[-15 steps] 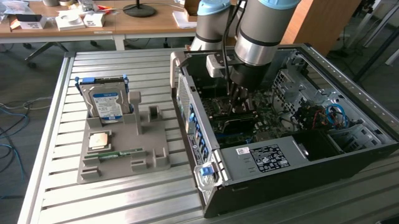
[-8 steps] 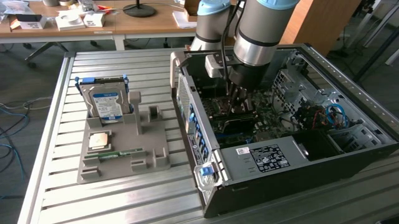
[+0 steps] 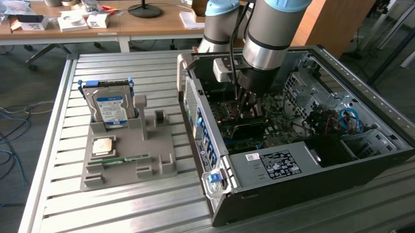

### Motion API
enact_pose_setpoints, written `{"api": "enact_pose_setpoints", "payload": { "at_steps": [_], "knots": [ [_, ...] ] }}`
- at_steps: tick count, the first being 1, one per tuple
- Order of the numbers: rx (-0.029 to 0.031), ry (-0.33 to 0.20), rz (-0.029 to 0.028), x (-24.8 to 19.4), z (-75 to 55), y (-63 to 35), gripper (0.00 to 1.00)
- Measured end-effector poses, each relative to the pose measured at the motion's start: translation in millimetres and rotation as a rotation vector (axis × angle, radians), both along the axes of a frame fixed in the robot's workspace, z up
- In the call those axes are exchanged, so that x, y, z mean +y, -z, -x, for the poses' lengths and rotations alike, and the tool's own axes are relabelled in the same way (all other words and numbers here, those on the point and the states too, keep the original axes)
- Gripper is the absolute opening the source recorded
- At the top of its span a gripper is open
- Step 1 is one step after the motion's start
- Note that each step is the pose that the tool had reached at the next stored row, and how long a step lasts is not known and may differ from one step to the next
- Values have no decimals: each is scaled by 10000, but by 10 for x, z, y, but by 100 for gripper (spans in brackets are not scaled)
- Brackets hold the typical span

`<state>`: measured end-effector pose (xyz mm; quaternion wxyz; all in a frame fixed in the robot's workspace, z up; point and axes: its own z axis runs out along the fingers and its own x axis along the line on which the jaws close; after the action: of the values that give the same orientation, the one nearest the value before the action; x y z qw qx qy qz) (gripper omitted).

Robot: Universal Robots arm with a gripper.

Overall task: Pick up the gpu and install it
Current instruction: 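Press down on the gpu until it lock into place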

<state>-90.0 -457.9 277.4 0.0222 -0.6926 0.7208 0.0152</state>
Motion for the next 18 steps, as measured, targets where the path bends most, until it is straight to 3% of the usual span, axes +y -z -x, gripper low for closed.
{"api": "enact_pose_setpoints", "payload": {
  "at_steps": [18],
  "knots": [
    [-2,1,-3,-8,0,42,10]
  ]
}}
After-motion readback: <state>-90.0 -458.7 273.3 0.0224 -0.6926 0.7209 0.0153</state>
